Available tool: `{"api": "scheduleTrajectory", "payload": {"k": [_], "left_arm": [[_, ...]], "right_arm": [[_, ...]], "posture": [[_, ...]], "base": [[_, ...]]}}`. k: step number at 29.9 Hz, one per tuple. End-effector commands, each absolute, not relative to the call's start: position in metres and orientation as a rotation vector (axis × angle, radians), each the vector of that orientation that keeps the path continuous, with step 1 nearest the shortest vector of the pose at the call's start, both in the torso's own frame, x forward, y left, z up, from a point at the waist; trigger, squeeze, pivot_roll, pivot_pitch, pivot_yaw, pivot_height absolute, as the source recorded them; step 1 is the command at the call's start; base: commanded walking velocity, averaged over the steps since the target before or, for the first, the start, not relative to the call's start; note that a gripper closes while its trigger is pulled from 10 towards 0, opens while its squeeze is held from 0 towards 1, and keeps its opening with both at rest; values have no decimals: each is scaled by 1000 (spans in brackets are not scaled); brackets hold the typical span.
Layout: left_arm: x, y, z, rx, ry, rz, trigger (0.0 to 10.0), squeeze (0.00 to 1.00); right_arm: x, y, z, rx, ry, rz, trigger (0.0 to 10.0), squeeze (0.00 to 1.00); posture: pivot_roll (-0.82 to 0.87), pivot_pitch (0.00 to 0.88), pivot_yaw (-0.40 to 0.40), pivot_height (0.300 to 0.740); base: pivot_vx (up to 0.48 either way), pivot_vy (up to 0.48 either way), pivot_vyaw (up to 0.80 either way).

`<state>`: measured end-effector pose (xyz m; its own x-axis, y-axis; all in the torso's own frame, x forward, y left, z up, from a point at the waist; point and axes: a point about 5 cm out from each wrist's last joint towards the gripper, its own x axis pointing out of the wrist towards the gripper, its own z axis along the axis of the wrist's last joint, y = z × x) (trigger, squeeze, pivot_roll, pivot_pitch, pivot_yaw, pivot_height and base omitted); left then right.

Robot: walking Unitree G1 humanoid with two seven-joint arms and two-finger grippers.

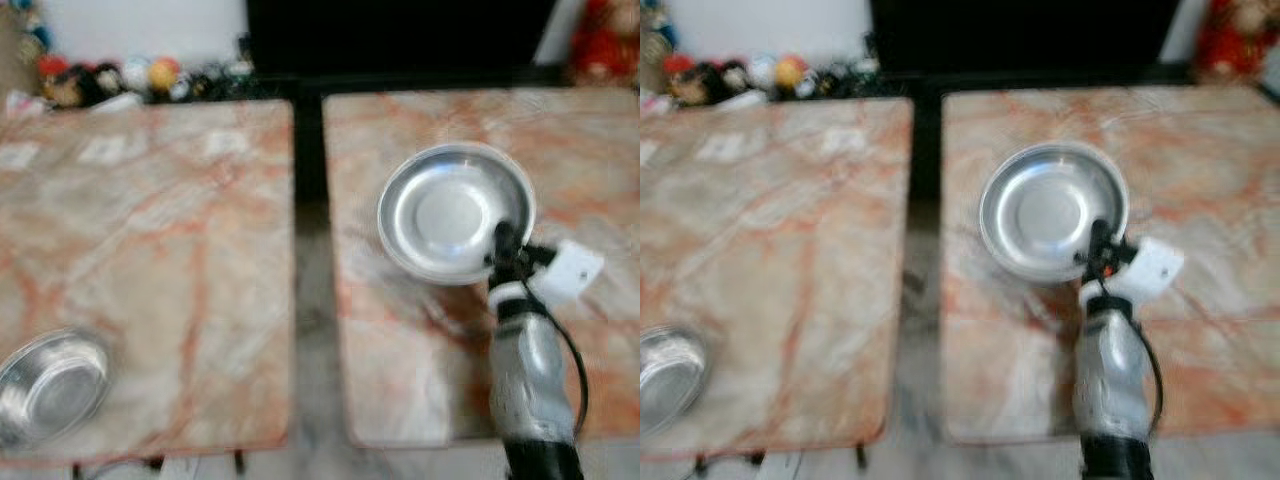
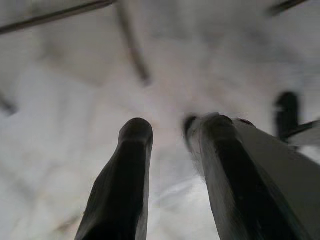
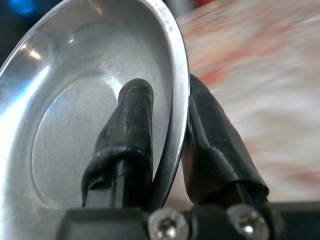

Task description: Setting the table

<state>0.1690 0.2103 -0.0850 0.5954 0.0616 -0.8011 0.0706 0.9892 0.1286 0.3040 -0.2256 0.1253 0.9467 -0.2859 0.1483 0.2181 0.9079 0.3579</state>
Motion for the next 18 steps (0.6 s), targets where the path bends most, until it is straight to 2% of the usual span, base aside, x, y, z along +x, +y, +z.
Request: {"api": "scheduleTrajectory", "payload": {"k": [1,12,14,18], "left_arm": [[167,218,-85,159,951,18,10000,0],[177,210,-82,162,935,10,10000,0],[174,210,-83,162,940,10,10000,0],[168,213,-86,159,951,16,10000,0]], "right_arm": [[309,-216,137,353,-245,-221,10000,0],[307,-214,138,355,-244,-207,10000,0],[306,-213,137,364,-236,-210,10000,0],[299,-210,133,393,-201,-211,10000,0]], "posture": [[-89,76,-2,740],[-95,77,0,740],[-97,79,0,740],[-101,82,-1,740]], "base": [[0,-458,0],[0,-451,0],[0,-315,0],[0,0,0]]}}
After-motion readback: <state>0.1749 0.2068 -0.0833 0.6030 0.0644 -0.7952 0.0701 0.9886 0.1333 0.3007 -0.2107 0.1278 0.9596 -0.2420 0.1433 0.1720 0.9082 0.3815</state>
